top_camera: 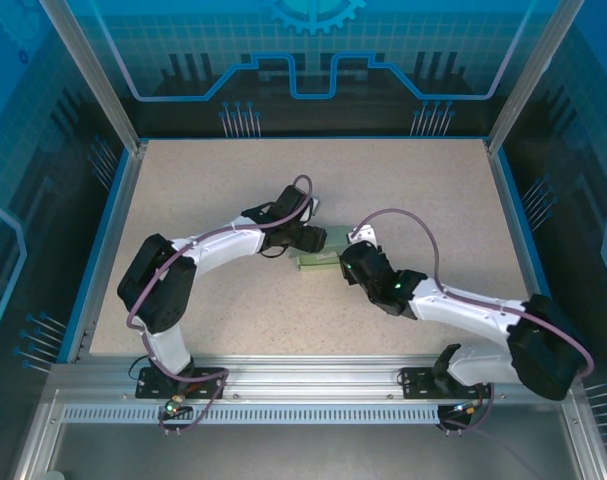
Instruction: Fold the paper box
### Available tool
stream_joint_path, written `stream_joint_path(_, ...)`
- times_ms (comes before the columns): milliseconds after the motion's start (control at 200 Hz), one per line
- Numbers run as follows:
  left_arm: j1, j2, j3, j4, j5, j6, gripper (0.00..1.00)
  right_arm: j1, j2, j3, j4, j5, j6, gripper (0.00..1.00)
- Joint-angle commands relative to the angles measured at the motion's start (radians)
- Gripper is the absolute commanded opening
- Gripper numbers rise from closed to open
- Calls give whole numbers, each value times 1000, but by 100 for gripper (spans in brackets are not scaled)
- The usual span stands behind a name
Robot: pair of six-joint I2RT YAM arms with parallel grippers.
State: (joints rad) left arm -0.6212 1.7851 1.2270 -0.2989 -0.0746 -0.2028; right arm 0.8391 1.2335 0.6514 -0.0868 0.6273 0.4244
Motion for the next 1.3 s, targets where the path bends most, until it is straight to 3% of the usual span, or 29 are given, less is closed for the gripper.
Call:
stream_joint_path(0,-9,10,-19,15,-23,11,67,12,-74,6,-79,-91,-76,55)
stream_joint_path(155,-11,-1,-29,32,-23,5,67,-72,-69,89,-110,-239,-110,58)
stream_joint_path(515,-11,-10,-44,50,-27,-5,67,-291,188,223,-121,-469,-118,59)
stream_joint_path(976,6,-89,-145,86,-91,-22,69,-344,327,191,-102,-482,-97,57)
stream_joint_path(1296,13,-23,-191,78,-80,-40,69,-350,397,223,-114,-472,-113,57)
